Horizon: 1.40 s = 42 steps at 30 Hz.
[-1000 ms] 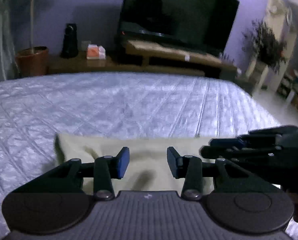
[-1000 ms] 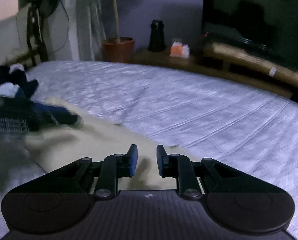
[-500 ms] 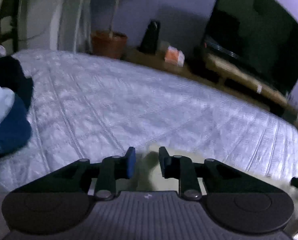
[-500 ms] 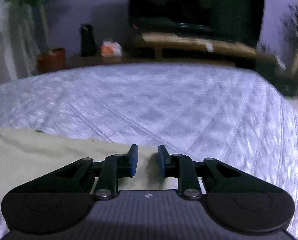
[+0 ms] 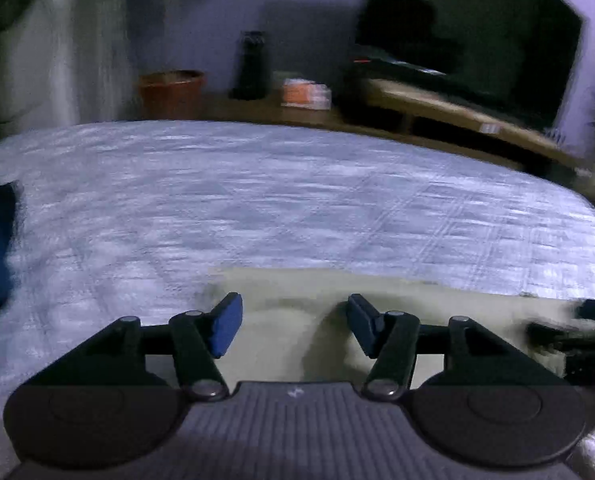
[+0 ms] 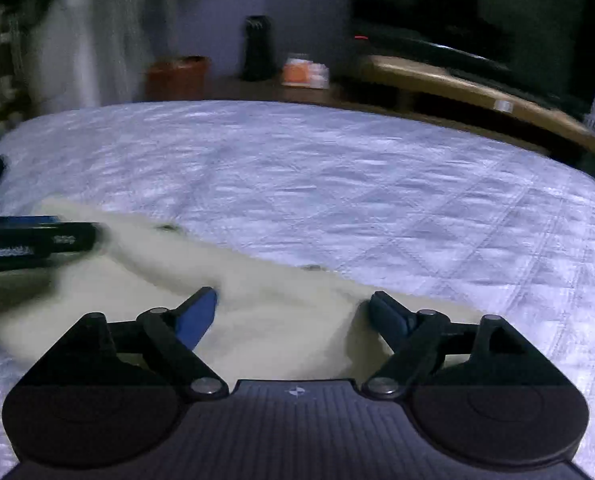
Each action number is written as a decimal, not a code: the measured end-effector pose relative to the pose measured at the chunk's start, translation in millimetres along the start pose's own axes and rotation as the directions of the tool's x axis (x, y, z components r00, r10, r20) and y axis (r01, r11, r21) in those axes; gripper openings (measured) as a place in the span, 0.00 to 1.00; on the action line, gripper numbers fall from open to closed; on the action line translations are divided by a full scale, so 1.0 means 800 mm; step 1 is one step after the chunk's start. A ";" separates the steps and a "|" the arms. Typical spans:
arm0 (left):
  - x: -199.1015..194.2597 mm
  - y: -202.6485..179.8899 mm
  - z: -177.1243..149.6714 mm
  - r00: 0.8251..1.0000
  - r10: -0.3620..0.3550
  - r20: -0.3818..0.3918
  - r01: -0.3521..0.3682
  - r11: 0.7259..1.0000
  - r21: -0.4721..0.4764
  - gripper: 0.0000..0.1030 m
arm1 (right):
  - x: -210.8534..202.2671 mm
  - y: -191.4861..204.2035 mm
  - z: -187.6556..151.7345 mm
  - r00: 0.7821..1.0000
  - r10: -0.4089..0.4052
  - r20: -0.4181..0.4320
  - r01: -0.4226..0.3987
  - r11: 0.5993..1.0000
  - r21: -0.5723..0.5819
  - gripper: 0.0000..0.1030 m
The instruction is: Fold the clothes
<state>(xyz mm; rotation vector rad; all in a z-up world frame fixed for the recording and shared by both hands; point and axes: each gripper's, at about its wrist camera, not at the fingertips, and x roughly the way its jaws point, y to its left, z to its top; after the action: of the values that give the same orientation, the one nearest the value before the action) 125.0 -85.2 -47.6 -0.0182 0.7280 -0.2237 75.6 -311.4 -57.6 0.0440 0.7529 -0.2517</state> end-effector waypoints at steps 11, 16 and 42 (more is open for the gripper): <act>-0.051 -0.012 -0.001 0.993 0.039 0.113 -0.044 0.998 0.043 0.54 | -0.050 -0.109 -0.025 0.999 0.026 0.022 -0.033 0.902 0.430 0.78; -0.063 -0.052 -0.019 0.991 -0.070 0.110 0.052 0.986 0.160 0.54 | -0.074 -0.056 -0.015 0.989 0.097 0.115 -0.121 0.967 0.222 0.64; -0.128 0.053 -0.017 1.000 0.014 -0.003 -0.014 0.994 -0.106 0.72 | -0.074 0.081 -0.013 0.946 0.290 0.146 -0.216 0.898 -0.384 0.72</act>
<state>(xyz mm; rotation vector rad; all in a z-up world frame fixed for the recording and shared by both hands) 50.0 -21.8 5.6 -0.1141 0.7416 -0.1715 43.1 -234.6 -28.0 -0.2314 0.5749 0.1370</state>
